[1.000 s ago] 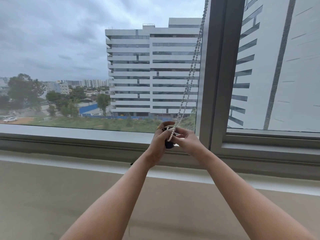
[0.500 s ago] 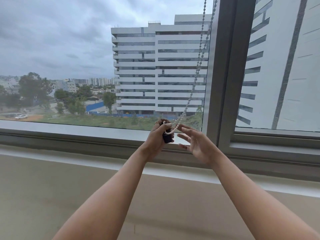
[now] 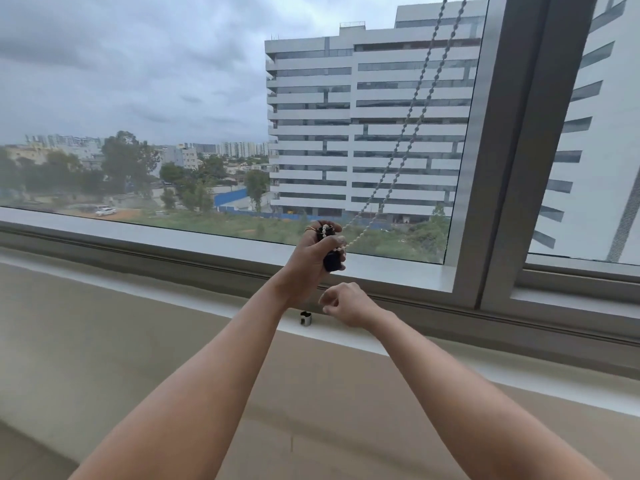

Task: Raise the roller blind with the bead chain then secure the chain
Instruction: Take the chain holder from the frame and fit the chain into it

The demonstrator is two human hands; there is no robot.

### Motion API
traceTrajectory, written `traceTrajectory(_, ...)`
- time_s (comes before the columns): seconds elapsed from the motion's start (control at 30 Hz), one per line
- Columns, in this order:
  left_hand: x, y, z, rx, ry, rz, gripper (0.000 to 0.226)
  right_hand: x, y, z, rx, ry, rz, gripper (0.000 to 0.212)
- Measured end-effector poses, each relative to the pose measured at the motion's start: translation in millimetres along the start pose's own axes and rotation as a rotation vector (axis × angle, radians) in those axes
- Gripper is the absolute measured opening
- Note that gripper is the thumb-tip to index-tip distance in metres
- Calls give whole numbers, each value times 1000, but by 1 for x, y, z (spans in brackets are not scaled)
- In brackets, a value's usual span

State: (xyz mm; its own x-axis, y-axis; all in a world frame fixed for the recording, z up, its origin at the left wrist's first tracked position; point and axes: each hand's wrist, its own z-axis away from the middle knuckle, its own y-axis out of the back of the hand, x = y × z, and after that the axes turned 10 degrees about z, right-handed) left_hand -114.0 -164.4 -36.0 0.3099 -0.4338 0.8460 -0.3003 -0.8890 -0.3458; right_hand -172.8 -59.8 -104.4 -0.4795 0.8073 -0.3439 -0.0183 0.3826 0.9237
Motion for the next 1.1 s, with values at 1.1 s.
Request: traceTrajectory(1.1,-10,12,-12,62,-37,-164,19,13,28,6,491,8,-555,16)
